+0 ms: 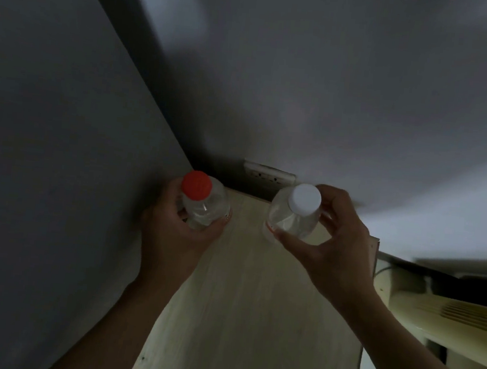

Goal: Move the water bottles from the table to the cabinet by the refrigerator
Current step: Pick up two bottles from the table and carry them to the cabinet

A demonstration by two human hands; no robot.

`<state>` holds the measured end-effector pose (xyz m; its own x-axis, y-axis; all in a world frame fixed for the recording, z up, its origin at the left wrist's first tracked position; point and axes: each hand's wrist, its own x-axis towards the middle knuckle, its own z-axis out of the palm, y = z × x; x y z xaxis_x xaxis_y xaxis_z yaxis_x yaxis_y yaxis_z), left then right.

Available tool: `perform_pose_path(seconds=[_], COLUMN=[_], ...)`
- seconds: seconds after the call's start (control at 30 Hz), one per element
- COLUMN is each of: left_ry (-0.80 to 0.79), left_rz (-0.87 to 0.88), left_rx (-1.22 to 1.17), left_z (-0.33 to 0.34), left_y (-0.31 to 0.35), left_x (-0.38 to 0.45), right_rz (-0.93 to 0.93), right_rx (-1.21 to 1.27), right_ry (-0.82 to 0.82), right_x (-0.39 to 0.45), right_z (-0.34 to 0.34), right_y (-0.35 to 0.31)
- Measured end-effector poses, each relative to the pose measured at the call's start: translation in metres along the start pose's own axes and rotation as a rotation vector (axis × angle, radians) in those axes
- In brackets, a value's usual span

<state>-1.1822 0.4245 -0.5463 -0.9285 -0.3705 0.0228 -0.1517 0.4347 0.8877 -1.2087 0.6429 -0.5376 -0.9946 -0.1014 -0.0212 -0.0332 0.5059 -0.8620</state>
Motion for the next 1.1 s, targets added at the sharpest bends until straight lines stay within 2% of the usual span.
perform_pose_path(seconds=[0.2, 0.4, 0.6, 0.87, 1.1], left_ry=[0.03, -0.066, -0.054, -0.063, -0.182], left_rz=[-0.039, -0.032, 0.008, -0.036, -0.126], left_rx=[-0.031, 0.013, 0.005, -0.01, 0.048], left_z=[0.0, 0.002, 0.005, 0.007, -0.01], left_y=[-0.002, -0.009, -0.007, -0.009, 0.017], left_x=[-0.004, 0.001, -0.002, -0.005, -0.002], right_rz=[-0.013, -0.014, -0.01, 0.037, 0.04], right_rx=[0.025, 0.023, -0.028, -0.053, -0.108], right_ry=[-0.003, -0.003, -0.032, -0.063, -0.103], right_x=[0.01, 0.008, 0.003, 0.002, -0.002], right_z=[0.011, 0.017, 0.014, 0.011, -0.019], right_y=[0.001, 0.002, 0.01, 0.013, -0.011])
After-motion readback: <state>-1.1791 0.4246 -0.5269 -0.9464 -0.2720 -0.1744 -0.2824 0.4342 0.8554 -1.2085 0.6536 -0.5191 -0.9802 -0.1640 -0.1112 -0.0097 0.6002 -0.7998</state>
